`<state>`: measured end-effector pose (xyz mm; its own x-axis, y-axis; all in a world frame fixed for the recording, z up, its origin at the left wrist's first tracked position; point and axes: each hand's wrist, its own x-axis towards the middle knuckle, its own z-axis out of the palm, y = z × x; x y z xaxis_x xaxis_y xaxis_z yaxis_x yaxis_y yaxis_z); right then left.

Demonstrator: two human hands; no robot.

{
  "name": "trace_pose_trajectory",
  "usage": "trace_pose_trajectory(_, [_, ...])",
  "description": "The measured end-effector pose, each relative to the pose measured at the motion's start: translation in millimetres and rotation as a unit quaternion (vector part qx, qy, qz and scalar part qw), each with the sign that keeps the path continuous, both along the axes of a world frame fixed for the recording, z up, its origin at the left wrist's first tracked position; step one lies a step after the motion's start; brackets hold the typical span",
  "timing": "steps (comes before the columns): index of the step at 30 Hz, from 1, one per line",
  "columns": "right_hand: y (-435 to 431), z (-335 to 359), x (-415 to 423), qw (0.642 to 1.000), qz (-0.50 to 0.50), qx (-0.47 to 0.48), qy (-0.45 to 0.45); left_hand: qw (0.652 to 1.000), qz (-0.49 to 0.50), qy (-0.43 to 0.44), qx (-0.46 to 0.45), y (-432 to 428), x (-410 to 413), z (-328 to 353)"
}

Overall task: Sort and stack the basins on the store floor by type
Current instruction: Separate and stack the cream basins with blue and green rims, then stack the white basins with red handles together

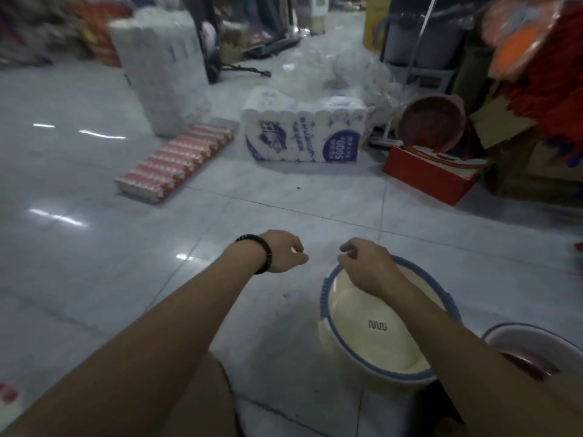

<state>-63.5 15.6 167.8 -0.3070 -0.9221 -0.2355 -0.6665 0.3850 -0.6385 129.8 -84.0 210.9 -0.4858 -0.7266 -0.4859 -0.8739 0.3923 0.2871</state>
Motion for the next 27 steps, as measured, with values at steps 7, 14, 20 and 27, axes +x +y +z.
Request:
trace_pose_trajectory(7, [-12, 95, 206, 0.973, 0.213, -0.091, 0.025, 0.976, 0.158, 0.071, -0.135, 52, 236, 58])
trace_pose_trajectory(14, [-16, 131, 443, 0.885, 0.452, -0.105, 0.03, 0.913, 0.375, 0.032, -0.157, 146, 454, 49])
trace_pose_trajectory(20, [47, 84, 600, 0.757, 0.648, -0.029, 0.082, 0.84, 0.53, -0.007, -0.11, 249, 553, 16])
trace_pose_trajectory(27, [147, 32, 691, 0.633, 0.766, 0.031, 0.107, 0.696, 0.717, -0.016, -0.042, 392, 596, -33])
